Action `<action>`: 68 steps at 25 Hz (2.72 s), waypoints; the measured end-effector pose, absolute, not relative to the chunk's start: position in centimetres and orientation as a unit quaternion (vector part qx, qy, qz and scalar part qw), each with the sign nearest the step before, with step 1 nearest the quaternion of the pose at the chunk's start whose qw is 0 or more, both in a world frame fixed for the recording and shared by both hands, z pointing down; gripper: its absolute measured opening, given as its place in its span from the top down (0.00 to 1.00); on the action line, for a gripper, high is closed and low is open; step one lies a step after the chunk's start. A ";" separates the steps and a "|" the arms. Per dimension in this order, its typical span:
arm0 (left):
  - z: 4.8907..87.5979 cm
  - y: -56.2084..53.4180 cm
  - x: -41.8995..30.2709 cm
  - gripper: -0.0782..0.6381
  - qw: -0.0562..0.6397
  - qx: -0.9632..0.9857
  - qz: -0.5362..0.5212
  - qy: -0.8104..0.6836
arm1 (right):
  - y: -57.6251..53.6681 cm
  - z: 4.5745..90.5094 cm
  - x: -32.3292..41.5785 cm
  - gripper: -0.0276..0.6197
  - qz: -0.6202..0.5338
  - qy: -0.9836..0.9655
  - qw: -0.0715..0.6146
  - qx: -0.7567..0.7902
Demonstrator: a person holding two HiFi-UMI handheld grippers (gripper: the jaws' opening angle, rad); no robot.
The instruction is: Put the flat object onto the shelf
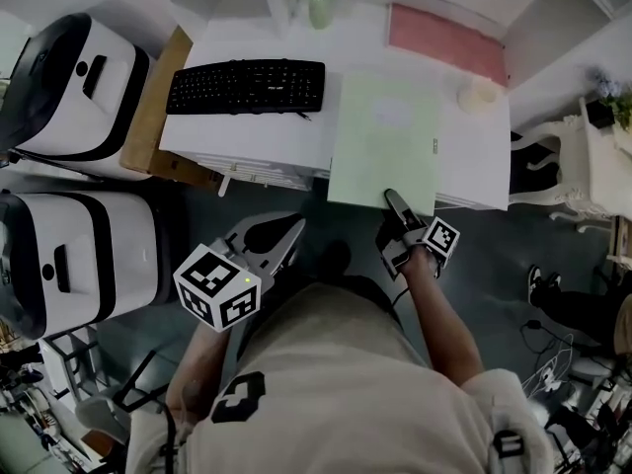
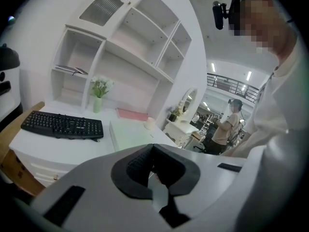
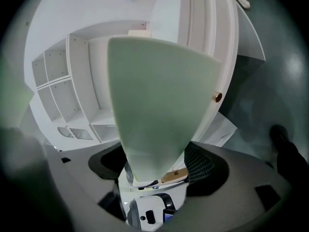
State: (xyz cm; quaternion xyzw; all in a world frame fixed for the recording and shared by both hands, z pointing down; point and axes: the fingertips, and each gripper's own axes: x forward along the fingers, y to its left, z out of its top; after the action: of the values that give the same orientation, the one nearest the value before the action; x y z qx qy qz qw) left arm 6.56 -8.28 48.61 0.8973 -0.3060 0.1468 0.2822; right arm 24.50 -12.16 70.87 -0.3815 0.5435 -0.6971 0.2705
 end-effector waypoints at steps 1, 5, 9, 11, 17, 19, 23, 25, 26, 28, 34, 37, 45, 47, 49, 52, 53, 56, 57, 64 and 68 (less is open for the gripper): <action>48.7 -8.2 6.5 0.87 0.283 0.897 0.147 -0.307 | -12.2 70.9 24.5 0.41 -0.695 0.546 0.273 -0.380; 48.8 -8.1 6.2 0.87 0.284 0.895 0.148 -0.309 | -12.4 71.1 24.3 0.41 -0.689 0.562 0.279 -0.363; 48.9 -8.1 6.2 0.87 0.283 0.897 0.150 -0.304 | -12.7 71.1 24.3 0.42 -0.678 0.582 0.277 -0.354; 48.9 -8.0 6.2 0.87 0.282 0.897 0.152 -0.305 | -12.8 71.1 24.3 0.45 -0.672 0.587 0.281 -0.353; 48.8 -7.7 6.0 0.87 0.280 0.897 0.152 -0.306 | -12.7 71.0 24.4 0.48 -0.670 0.584 0.292 -0.354; 48.9 -7.6 5.9 0.87 0.280 0.897 0.151 -0.307 | -12.7 71.0 24.5 0.48 -0.670 0.584 0.291 -0.355; 49.0 -7.4 5.6 0.87 0.279 0.898 0.149 -0.306 | -12.7 70.8 24.5 0.49 -0.671 0.583 0.288 -0.355; 48.9 -7.3 5.5 0.87 0.280 0.898 0.148 -0.305 | -12.7 70.6 24.4 0.49 -0.674 0.581 0.287 -0.355; 48.8 -7.3 5.4 0.87 0.280 0.898 0.147 -0.305 | -12.6 70.6 24.4 0.49 -0.675 0.579 0.286 -0.357; 48.7 -7.3 5.3 0.87 0.280 0.899 0.143 -0.304 | -12.6 70.5 24.5 0.49 -0.676 0.578 0.281 -0.361; 48.7 -7.0 4.2 0.87 0.282 0.900 0.138 -0.302 | -12.3 70.0 24.1 0.49 -0.677 0.575 0.279 -0.365; 48.6 -6.9 3.5 0.87 0.282 0.901 0.136 -0.300 | -12.0 69.7 23.9 0.50 -0.677 0.571 0.283 -0.367; 48.3 -6.3 1.7 0.87 0.279 0.904 0.128 -0.296 | -11.3 69.0 23.0 0.50 -0.674 0.562 0.302 -0.373; 48.3 -6.1 1.2 0.87 0.277 0.905 0.127 -0.296 | -11.0 68.9 22.8 0.50 -0.672 0.561 0.305 -0.375; 48.3 -5.8 0.8 0.87 0.277 0.906 0.127 -0.295 | -10.8 68.7 22.6 0.50 -0.670 0.560 0.308 -0.377; 48.3 -5.3 0.0 0.87 0.277 0.906 0.125 -0.294 | -10.5 68.3 22.3 0.50 -0.666 0.561 0.310 -0.380; 48.3 -5.2 -0.3 0.87 0.278 0.906 0.125 -0.294 | -10.4 68.2 22.1 0.50 -0.665 0.562 0.312 -0.381; 48.3 -4.6 -1.1 0.87 0.278 0.907 0.122 -0.292 | -10.2 67.6 21.7 0.50 -0.659 0.564 0.319 -0.381; 48.4 -4.4 -1.4 0.87 0.278 0.907 0.121 -0.291 | -10.2 67.4 21.5 0.50 -0.657 0.566 0.321 -0.381; 48.5 -3.3 -3.5 0.87 0.274 0.912 0.110 -0.286 | -9.3 65.9 20.0 0.50 -0.644 0.574 0.334 -0.381; 48.2 -2.4 -4.6 0.87 0.270 0.915 0.106 -0.282 | -8.4 65.1 19.4 0.50 -0.639 0.570 0.354 -0.377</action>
State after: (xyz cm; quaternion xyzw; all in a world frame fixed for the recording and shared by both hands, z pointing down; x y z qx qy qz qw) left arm -4.61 -2.41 48.20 0.9145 -0.2823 0.1064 0.2696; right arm 19.42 -8.44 65.08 -0.3766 0.5702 -0.6387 0.3537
